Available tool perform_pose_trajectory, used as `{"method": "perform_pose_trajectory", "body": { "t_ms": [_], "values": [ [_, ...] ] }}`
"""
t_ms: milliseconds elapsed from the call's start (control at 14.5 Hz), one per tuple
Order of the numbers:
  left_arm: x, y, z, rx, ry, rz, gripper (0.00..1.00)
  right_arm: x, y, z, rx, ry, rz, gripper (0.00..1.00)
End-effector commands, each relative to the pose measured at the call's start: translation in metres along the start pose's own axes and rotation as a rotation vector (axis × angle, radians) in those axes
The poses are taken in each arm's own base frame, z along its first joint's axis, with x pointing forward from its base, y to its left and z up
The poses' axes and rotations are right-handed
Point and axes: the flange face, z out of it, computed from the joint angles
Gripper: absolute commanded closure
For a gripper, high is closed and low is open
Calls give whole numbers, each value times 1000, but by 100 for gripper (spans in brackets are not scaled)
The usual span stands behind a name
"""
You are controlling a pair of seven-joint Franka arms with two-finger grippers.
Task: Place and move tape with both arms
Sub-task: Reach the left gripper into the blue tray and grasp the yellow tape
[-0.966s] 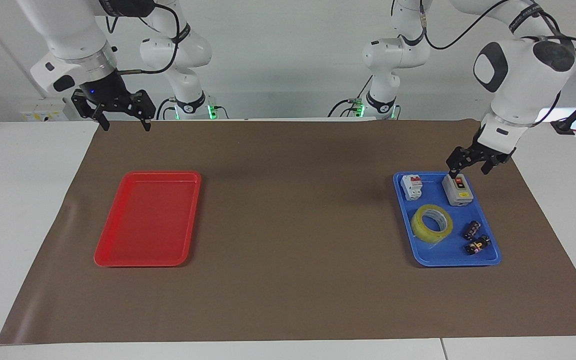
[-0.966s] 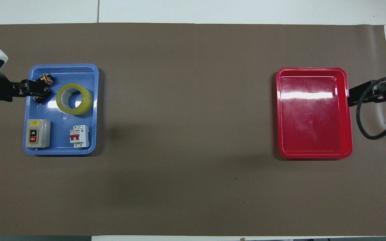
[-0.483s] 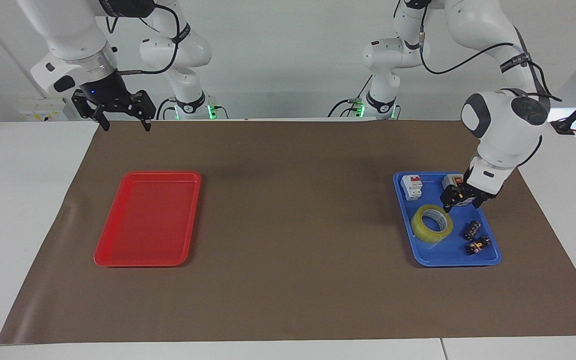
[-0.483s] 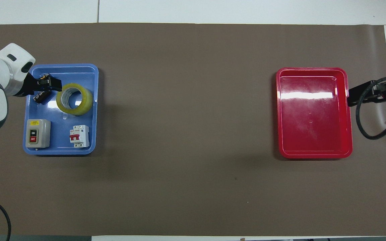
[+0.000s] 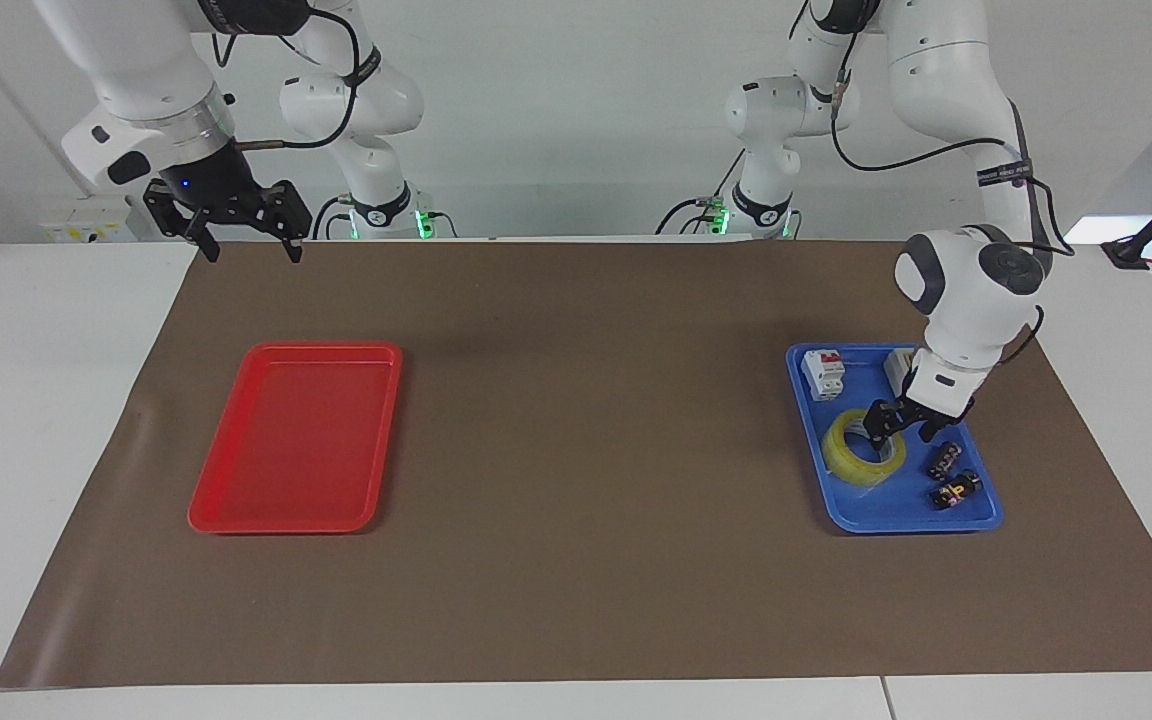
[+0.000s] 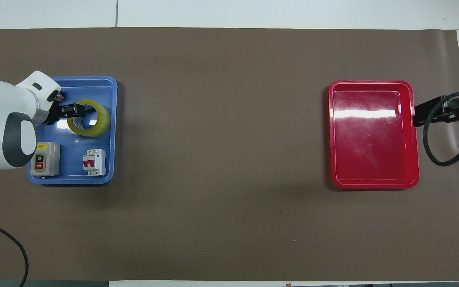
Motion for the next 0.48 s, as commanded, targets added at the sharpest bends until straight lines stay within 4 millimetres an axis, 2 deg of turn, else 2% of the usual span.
{"method": "perform_pose_trajectory", "body": {
  "t_ms": [0, 414],
  "values": [
    [-8, 0, 5, 15, 8, 12, 100, -2, 0, 1, 2, -12, -23, 0],
    [-9, -2, 4, 17, -2, 9, 100, -2, 1, 1, 2, -11, -21, 0]
  ]
}}
